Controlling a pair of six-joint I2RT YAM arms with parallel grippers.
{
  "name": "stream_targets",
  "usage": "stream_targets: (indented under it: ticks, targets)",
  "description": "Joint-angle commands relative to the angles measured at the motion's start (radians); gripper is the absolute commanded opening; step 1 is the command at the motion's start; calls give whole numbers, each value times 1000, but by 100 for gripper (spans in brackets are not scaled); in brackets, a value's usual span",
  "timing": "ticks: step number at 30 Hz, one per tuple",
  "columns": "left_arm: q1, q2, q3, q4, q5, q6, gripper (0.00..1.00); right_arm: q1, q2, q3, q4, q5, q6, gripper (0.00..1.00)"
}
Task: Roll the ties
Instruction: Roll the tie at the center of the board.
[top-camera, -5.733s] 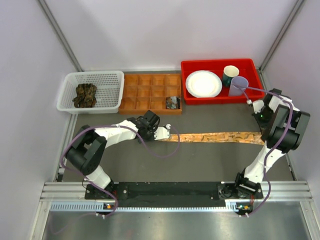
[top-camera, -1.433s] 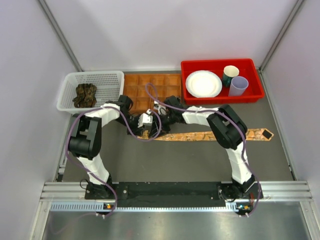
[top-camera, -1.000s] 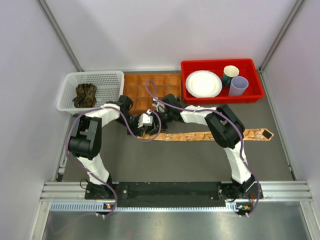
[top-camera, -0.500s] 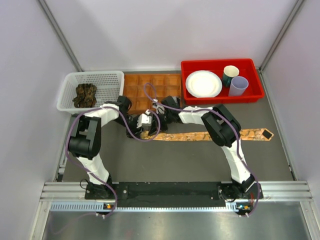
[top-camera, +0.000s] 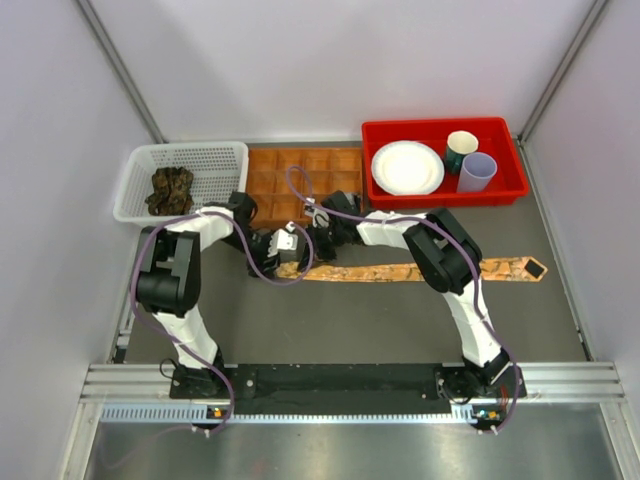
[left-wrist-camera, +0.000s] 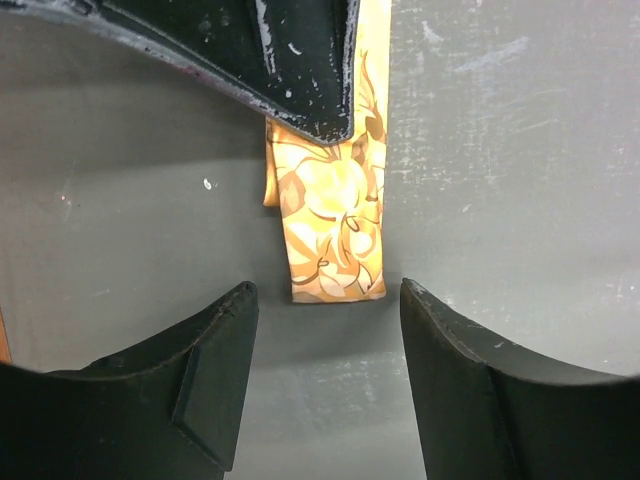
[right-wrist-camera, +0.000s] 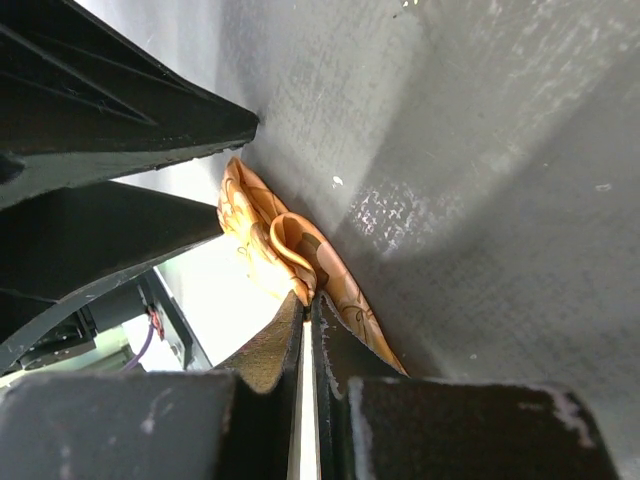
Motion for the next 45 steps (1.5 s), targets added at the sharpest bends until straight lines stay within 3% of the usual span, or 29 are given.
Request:
stream_targets:
  ticks: [1,3,7,8,11,18,29,37,45]
  targets:
    - [-19,16,13,-52,15,62,63,7,6,8,-46,37,-30,0]
    - [-30,19,11,-58,4,67,61,9,-1,3,-31,28,-17,0]
    - [-32,17,22,-60,-8,41,47,10,-13,-18,-14,3,-2,0]
    - [-32,10,26,-61,-7,30,39,10,-16,-23,-11,3,-2,0]
    - [-32,-24,39,-84,33,30,33,12,-16,-33,-15,0,-8,0]
    - [-79,-67,71,-129,131,6,31,10,-7,-29,-26,9,-19,0]
    - [-177,-18,54,40,64,-157,29,10,-33,-18,-69,-8,-48,1]
    - [-139,10,54,60,30,-169,25,10,-42,-4,-115,-26,-79,11]
    - [-138,51,91,-27,48,-94,23,7,-94,16,-153,-25,-120,24]
